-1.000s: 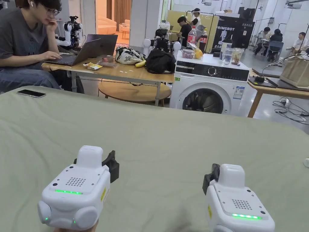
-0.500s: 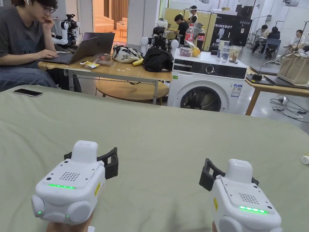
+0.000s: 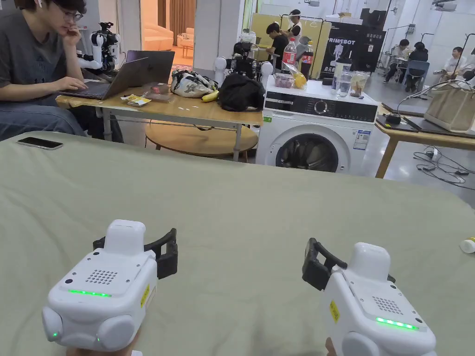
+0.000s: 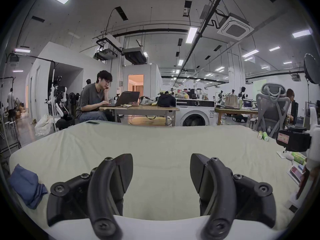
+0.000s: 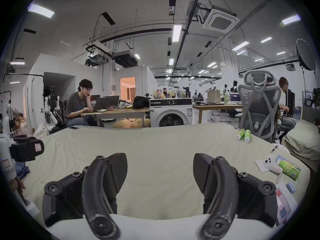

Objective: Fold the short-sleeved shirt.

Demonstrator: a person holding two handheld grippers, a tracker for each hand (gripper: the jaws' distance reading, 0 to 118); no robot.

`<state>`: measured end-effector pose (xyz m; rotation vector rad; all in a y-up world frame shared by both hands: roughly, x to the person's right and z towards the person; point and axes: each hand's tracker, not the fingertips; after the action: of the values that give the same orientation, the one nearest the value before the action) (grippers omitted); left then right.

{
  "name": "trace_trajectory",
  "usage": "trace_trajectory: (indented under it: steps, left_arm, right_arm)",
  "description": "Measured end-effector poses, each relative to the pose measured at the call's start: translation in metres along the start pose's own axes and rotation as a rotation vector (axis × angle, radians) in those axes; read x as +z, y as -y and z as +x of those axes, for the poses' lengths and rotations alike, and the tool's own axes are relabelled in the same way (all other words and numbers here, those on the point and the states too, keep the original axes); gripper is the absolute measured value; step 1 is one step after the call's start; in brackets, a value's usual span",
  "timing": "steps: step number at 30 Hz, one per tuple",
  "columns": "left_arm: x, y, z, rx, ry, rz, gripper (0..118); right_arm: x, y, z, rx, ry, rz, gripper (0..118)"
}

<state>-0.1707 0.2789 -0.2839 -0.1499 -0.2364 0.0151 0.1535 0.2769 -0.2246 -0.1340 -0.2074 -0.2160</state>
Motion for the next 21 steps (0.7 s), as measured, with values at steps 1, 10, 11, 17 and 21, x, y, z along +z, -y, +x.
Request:
trace_trajectory:
  steps: [1,10,11,17,21]
  left_arm:
    - [0.0,0.0,0.001,-0.013,-0.008,0.004,68]
    - [0.001,-0.002,-0.003,-0.022,-0.033,0.004,68]
    - [0.001,-0.003,-0.005,-0.011,-0.03,-0.002,68]
    - [0.001,-0.002,-0.01,0.035,-0.024,-0.005,68]
    - [0.001,-0.005,-0.01,0.034,-0.023,0.002,68]
  right_arm:
    - [-0.001,-0.002,0.0,-0.008,0.018,-0.005,80]
    - [-0.007,-0.007,-0.011,0.086,0.153,-0.037,80]
    - [-0.007,-0.008,-0.01,0.088,0.149,-0.033,80]
    - [-0.005,-0.016,-0.007,0.002,0.129,-0.041,80]
    - [-0.007,-0.02,-0.008,0.005,0.149,-0.05,80]
